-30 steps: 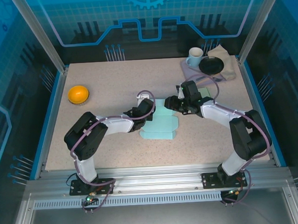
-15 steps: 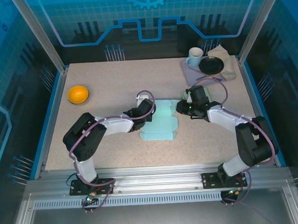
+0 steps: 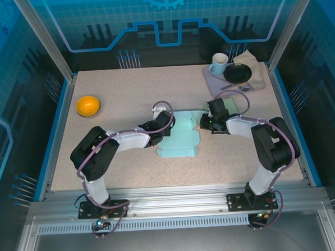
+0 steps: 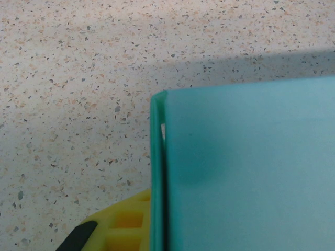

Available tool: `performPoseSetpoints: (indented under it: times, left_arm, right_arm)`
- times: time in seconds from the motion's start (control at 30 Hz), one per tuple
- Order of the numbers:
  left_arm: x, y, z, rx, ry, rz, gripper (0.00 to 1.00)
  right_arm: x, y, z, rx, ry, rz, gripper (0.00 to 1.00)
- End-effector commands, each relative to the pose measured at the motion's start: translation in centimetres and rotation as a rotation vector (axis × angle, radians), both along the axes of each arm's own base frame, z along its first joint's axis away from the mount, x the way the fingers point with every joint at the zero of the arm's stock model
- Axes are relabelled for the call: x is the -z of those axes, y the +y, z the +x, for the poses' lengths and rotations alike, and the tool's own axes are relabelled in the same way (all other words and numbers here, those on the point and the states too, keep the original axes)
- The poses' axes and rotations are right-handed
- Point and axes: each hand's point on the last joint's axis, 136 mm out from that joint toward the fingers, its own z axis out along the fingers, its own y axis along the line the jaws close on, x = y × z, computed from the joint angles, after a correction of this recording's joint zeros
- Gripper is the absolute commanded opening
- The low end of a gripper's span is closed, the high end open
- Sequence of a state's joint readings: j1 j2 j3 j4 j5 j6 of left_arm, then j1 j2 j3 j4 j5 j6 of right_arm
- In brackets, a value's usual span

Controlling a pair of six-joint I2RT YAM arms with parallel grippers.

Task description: Fold the paper box

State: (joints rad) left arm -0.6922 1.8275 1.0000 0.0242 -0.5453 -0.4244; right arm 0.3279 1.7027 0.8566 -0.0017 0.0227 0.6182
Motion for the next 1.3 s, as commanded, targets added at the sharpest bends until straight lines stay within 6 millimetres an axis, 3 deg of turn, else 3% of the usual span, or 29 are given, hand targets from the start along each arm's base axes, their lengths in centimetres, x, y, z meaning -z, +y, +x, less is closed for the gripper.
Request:
performPoseSetpoints:
  times: [0.0, 0.2, 0.3, 0.37, 0.57, 0.67, 0.73, 0.83, 1.03, 1.17, 1.27]
  left_arm:
    - [2.2, 0.2, -2.2, 0.022, 0.122, 0.022, 0.02]
    - [2.2, 0.0, -2.2, 0.025, 0.125, 0.007, 0.03]
    - [2.3, 0.0, -2.2, 0.021, 0.125, 0.002, 0.02]
    - [2.3, -0.1, -2.2, 0.021, 0.127, -0.002, 0.03]
    - [2.5, -0.2, -2.3, 0.015, 0.131, -0.015, 0.03]
    - [2.3, -0.2, -2.3, 0.014, 0.13, -0.015, 0.03]
    - [2.4, -0.1, -2.2, 0.016, 0.133, -0.003, 0.03]
    - [2.5, 0.3, -2.2, 0.017, 0.135, 0.026, 0.03]
    - [2.3, 0.8, -2.2, 0.029, 0.118, 0.055, 0.03]
    - [1.5, 0.8, -2.0, 0.078, 0.087, 0.072, 0.03]
    - [0.7, 1.1, -2.2, 0.137, 0.056, 0.086, 0.03]
  right_arm:
    - [-1.0, 1.8, 1.4, -0.085, -0.086, 0.053, 0.13]
    - [-3.1, 6.2, 1.9, -0.223, -0.139, 0.194, 0.12]
    - [-3.7, 7.4, 1.8, -0.24, -0.123, 0.183, 0.12]
    - [-2.9, 7.8, 1.4, -0.233, -0.082, 0.174, 0.12]
    - [1.9, 6.9, -0.9, -0.125, 0.067, 0.085, 0.09]
    - [2.8, 7.0, -1.5, -0.126, 0.094, 0.097, 0.09]
    - [1.4, 6.8, -1.5, -0.142, 0.053, 0.099, 0.09]
    - [-3.0, 6.1, -1.8, -0.228, -0.053, 0.047, 0.14]
    - [-10.2, 2.7, -4.1, -0.437, -0.18, -0.139, 0.35]
    - [-13.3, -0.5, -3.9, -0.584, -0.315, -0.398, 0.47]
    - [-13.4, -1.5, -3.2, -0.752, -0.406, -0.567, 0.51]
